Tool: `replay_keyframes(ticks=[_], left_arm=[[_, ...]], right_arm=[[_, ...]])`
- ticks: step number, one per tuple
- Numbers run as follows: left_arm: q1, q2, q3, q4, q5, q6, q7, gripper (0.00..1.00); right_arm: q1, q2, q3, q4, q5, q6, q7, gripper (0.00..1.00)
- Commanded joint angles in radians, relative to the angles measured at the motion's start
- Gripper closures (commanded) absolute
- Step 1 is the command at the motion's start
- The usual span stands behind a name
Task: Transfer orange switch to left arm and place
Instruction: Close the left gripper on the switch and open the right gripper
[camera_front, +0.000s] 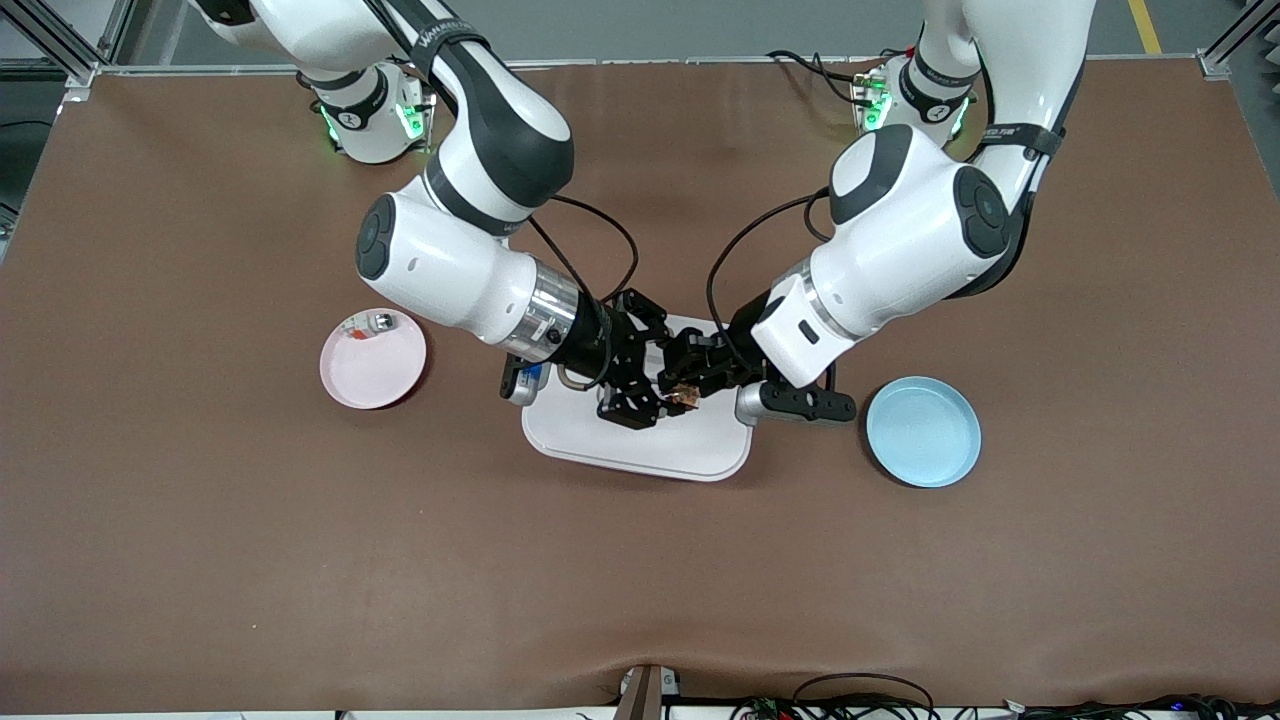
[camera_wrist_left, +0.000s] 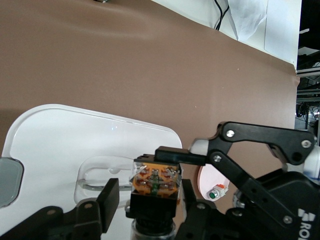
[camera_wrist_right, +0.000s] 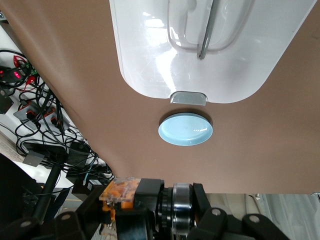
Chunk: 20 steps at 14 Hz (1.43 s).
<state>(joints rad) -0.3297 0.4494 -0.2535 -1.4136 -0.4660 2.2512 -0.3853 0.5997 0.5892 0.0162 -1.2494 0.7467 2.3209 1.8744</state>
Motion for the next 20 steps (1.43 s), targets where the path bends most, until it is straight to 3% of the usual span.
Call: replay_keyframes(ticks=[1,5,6,8,10,16,17,18,19,20], left_arm=[[-0.005,0.012,0.005,0.018,-0.019,0.007,0.006,0.5],[-0.005,0.015,0.007,0.016,-0.026,0.007,0.009,0.5],[-0.005,0.017,0.007,0.016,-0.026,0.007,0.009,0.55],[-0.005,0.018,0.007,0.016,-0.026,0.005,0.009,0.73],[-0.005,0.018,0.005,0.016,-0.028,0.007,0.008,1.0],[-0.002,0.018,0.007,0.016,-0.025,0.004,0.006,1.0],[0.0,0.018,0.007,0.016,-0.022,0.004,0.005,1.0],[0.0,0.018,0.007,0.016,-0.02,0.004,0.005,1.0],[0.0,0.018,0.008,0.016,-0.017,0.002,0.005,1.0],[0.001,0.018,0.008,0.016,-0.016,0.002,0.005,1.0]], right_arm=[[0.011,0.018,-0.009,0.036,0.02,0.008,0.012,1.0],[0.014,0.021,-0.007,0.044,0.022,0.012,0.018,1.0],[0.014,0.021,-0.007,0.044,0.026,0.012,0.02,1.0],[0.014,0.021,-0.008,0.044,0.026,0.012,0.02,1.0],[0.014,0.023,-0.007,0.05,0.028,0.012,0.02,1.0],[0.014,0.034,-0.007,0.085,0.063,0.012,0.022,1.0],[0.014,0.035,-0.008,0.085,0.062,0.012,0.02,0.89],[0.015,0.035,-0.009,0.085,0.062,0.012,0.02,0.31],[0.02,0.037,-0.009,0.085,0.062,0.012,0.02,0.0],[0.021,0.037,-0.01,0.085,0.06,0.012,0.019,0.0]])
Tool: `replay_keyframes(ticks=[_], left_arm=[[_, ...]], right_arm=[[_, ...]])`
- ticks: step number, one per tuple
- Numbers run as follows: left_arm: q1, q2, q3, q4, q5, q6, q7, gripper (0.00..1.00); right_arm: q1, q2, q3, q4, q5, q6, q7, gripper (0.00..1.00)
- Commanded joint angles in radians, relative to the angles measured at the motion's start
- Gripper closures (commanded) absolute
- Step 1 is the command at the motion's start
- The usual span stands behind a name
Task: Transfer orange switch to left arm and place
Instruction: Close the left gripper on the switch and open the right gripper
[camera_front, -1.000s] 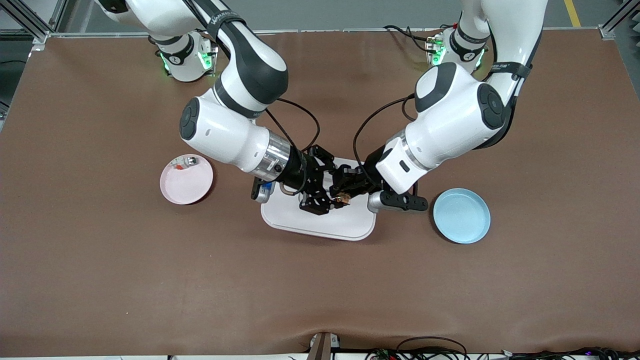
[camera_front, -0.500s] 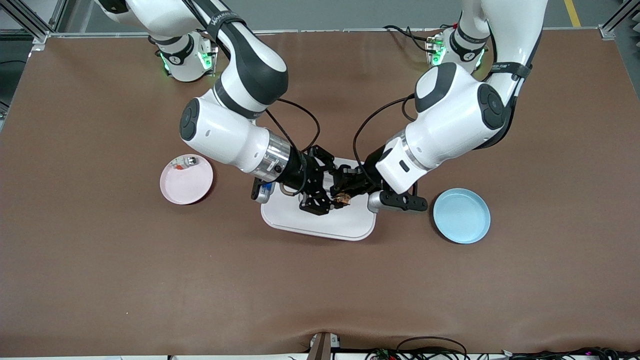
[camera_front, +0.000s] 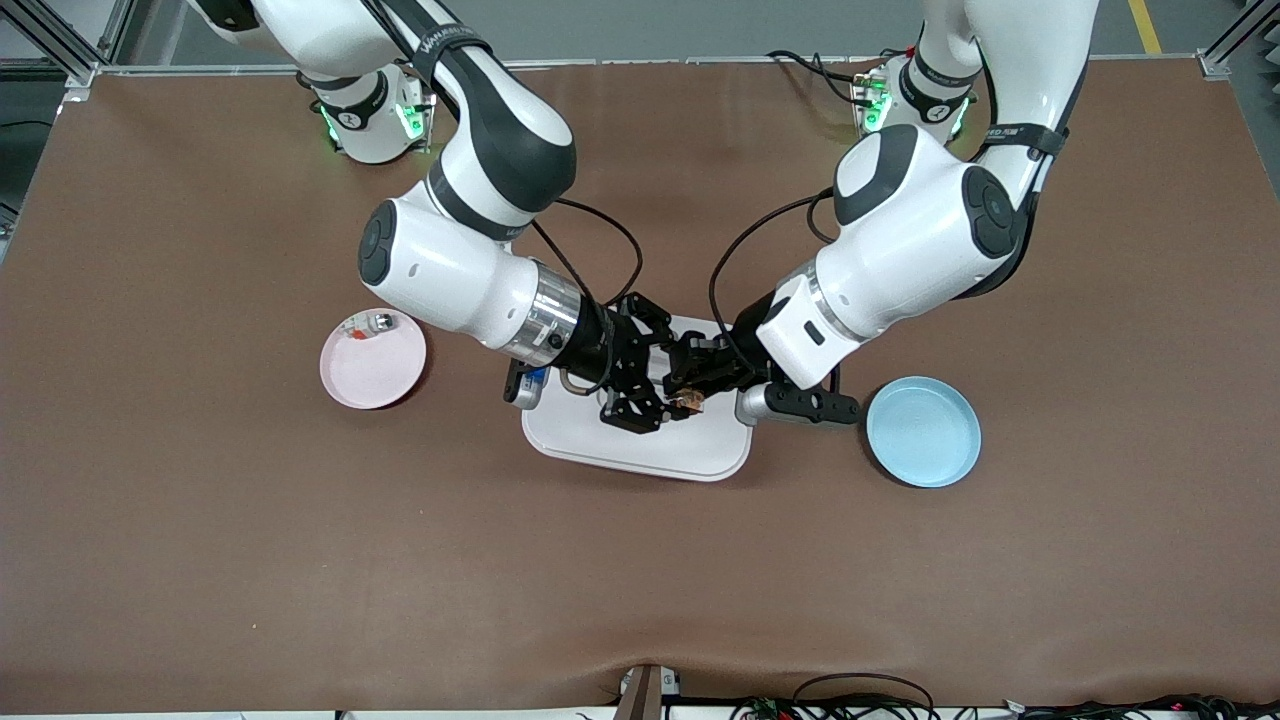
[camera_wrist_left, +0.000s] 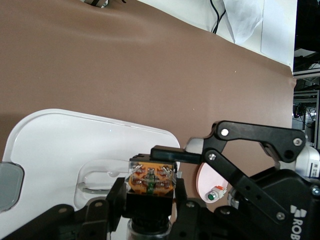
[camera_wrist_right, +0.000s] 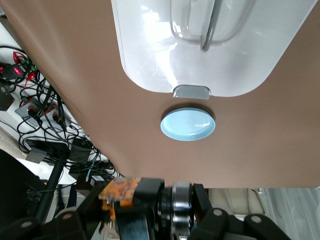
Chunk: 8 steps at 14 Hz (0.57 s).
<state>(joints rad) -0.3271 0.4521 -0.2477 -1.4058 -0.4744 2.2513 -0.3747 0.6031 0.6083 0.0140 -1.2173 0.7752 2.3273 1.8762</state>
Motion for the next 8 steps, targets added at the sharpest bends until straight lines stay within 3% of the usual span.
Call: replay_keyframes(ticks=[1,5,8], left_arm=[[-0.001,0.014,0.002,0.008,-0.006,-0.001,-0.006,1.0],[0.002,0.014,0.005,0.007,-0.003,-0.004,-0.003,1.0],[0.013,0.013,0.007,-0.001,0.063,-0.038,0.074,1.0]], right_arm=[[0.018,0.018,-0.008,0.053,0.032,0.006,0.015,0.0],[0.017,0.018,-0.008,0.053,0.03,0.004,-0.015,0.0],[0.001,0.016,-0.008,0.051,0.026,-0.011,-0.072,0.0]])
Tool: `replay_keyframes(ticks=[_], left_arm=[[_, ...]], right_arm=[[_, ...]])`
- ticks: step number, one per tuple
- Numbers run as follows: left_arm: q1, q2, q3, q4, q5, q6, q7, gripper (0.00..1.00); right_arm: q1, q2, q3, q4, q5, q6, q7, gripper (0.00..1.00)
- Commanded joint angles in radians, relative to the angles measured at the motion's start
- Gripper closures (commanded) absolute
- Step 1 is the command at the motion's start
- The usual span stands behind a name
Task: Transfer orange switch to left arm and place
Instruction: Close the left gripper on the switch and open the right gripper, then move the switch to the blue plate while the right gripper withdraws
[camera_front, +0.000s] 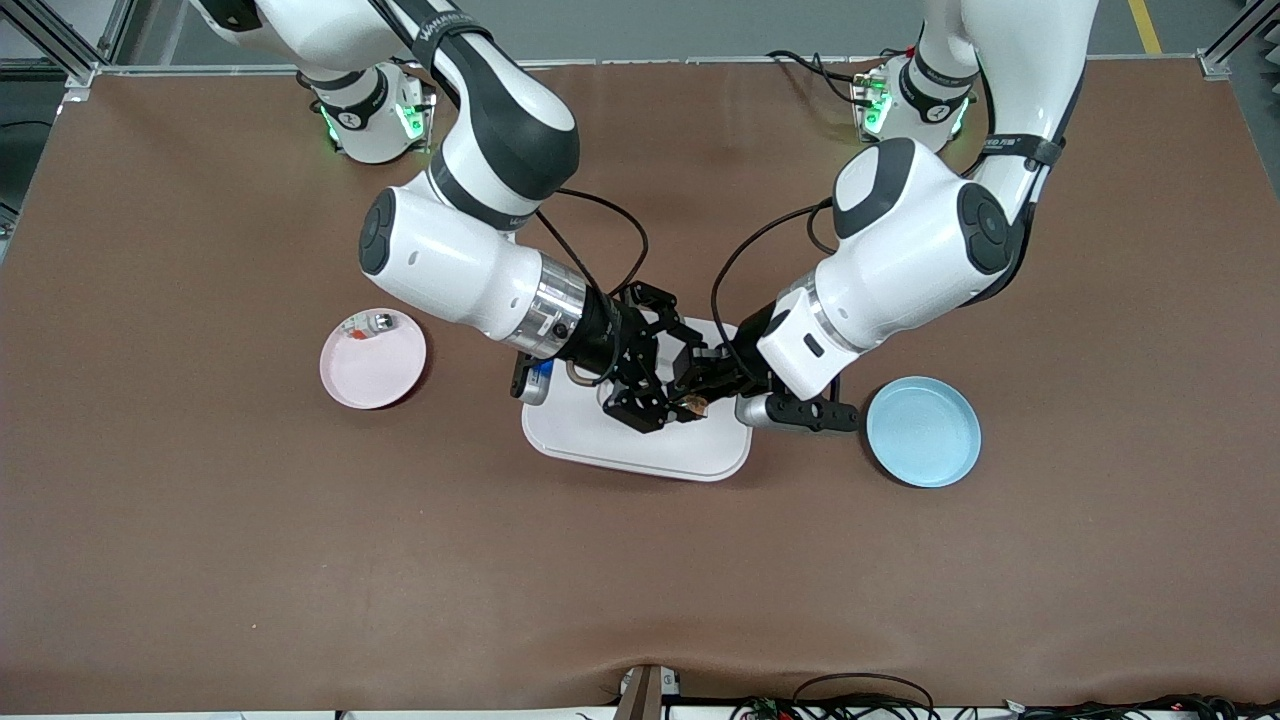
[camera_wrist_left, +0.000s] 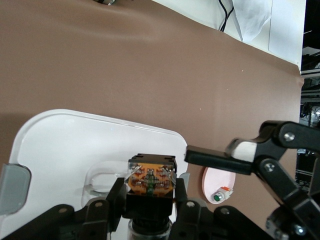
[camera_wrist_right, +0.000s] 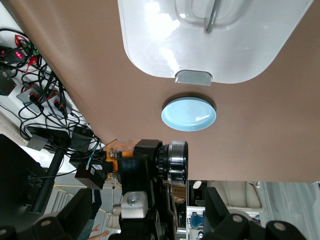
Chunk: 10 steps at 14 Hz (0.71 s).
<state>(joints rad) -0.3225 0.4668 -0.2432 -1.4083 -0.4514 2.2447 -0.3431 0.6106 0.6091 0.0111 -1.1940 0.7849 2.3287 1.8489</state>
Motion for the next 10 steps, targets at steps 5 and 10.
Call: replay_keyframes(ticks=[5,10], left_arm=[[0.055,-0.01,0.013,0.0,0.177,-0.167,0.202,1.0],[0.18,-0.019,0.013,-0.009,0.215,-0.344,0.557,1.0]], right_arm=[[-0.057,0.001,-0.013,0.028,-0.003,-0.21,-0.253,0.0],[-0.169,-0.048,-0.017,0.028,-0.057,-0.504,-0.564,0.0]])
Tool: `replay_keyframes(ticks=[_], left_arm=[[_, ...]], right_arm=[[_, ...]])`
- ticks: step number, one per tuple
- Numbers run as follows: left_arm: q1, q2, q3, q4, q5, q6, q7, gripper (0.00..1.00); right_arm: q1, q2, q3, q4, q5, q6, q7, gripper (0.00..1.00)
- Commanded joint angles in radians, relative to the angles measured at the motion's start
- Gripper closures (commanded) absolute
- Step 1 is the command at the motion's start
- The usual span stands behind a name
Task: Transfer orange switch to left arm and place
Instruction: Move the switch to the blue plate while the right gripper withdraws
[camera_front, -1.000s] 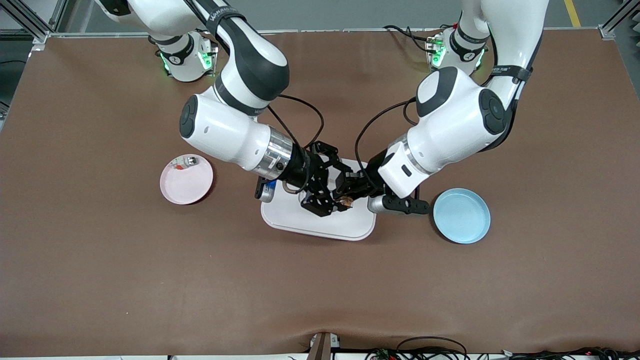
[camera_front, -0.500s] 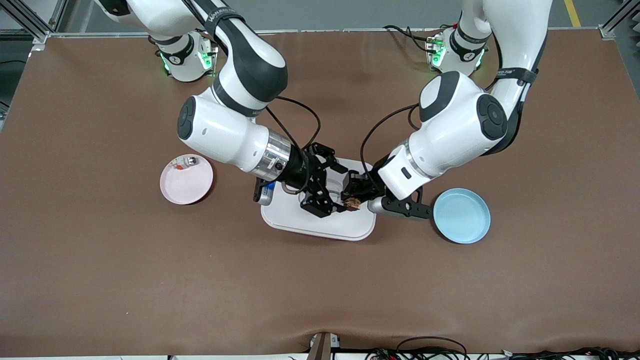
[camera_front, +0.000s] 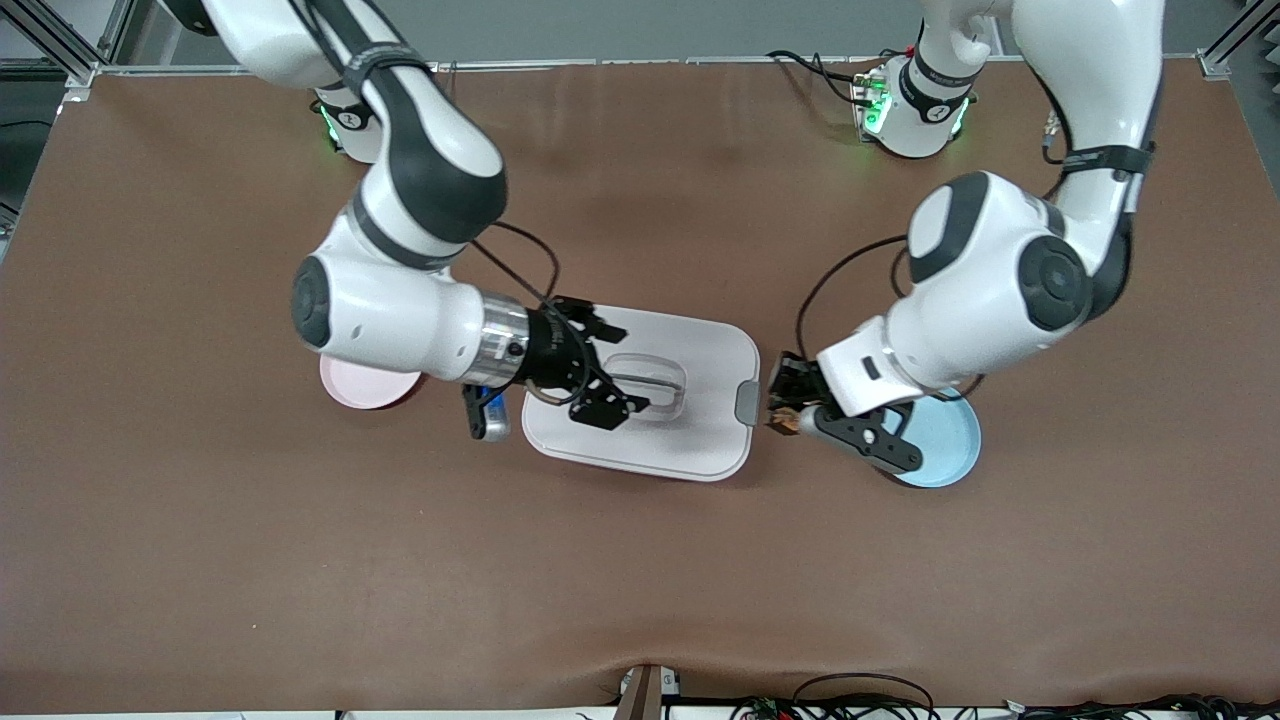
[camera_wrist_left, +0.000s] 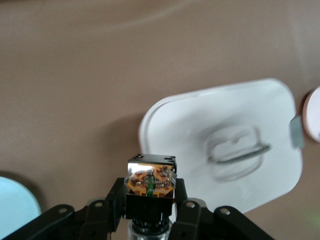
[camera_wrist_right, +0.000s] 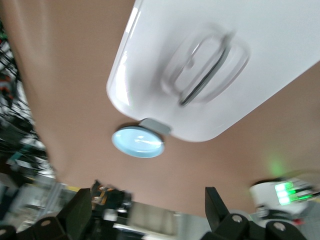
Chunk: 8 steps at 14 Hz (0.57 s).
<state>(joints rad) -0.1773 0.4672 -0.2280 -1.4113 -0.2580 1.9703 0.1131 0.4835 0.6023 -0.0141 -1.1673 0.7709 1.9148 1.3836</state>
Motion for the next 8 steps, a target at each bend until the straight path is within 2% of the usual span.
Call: replay_keyframes(ticks=[1,4,8], left_arm=[[0.059,-0.024,-0.002,-0.017,0.048,-0.085,0.167,1.0],[0.13,-0.051,-0.002,-0.093,0.075,-0.091,0.376,1.0],[0.182,-0.048,-0.004,-0.136,0.193,-0.085,0.56,1.0]], right_arm=[[-0.068,-0.052,0.009,0.001,-0.082,-0.147,-0.154,0.0],[-0.132,-0.09,0.01,0.001,-0.174,-0.325,-0.377,0.0],[-0.203,-0.147,0.01,0.001,-0.338,-0.482,-0.641,0.0]])
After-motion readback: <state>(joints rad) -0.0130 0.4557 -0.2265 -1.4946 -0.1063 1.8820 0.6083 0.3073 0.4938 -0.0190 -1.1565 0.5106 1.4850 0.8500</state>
